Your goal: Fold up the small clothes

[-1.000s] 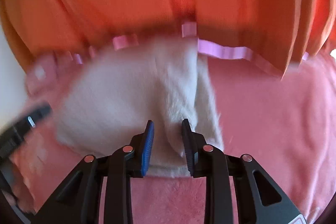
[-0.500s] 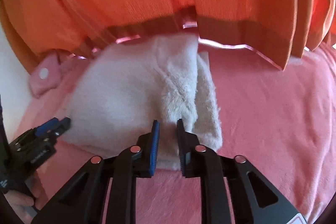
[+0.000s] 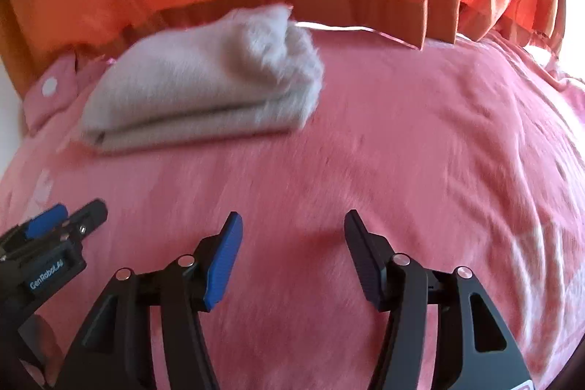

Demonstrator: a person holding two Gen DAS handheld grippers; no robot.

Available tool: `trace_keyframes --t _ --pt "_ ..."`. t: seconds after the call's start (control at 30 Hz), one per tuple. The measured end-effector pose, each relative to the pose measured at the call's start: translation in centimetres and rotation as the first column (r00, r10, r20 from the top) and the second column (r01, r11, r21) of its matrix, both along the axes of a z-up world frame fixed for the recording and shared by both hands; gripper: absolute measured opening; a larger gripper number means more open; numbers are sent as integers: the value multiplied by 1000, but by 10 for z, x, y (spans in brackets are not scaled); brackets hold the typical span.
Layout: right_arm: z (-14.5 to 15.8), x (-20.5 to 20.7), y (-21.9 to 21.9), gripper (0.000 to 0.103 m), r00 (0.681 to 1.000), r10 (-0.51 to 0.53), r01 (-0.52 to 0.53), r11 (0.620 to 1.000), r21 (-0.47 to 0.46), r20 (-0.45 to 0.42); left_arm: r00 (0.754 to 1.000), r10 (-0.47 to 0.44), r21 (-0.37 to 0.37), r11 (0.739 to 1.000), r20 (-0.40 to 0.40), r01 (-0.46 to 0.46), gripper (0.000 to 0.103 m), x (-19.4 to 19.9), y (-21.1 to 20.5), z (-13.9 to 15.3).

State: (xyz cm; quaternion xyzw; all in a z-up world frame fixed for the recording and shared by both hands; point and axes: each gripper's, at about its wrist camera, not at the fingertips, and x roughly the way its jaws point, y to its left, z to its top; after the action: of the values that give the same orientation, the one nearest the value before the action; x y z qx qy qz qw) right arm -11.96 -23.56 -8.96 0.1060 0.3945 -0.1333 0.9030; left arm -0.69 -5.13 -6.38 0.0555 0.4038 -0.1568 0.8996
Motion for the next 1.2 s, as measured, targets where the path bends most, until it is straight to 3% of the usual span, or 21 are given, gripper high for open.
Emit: trace_keyframes --t 0.47,1.2 --pt "-3 -6 18 61 1000 26 -26 997 -66 -7 1000 12 66 998 24 -14 82 -13 -9 -7" --pt "-3 -1 19 61 1000 16 -17 997 -70 -21 999 49 111 993 20 -51 82 -13 -14 -11"
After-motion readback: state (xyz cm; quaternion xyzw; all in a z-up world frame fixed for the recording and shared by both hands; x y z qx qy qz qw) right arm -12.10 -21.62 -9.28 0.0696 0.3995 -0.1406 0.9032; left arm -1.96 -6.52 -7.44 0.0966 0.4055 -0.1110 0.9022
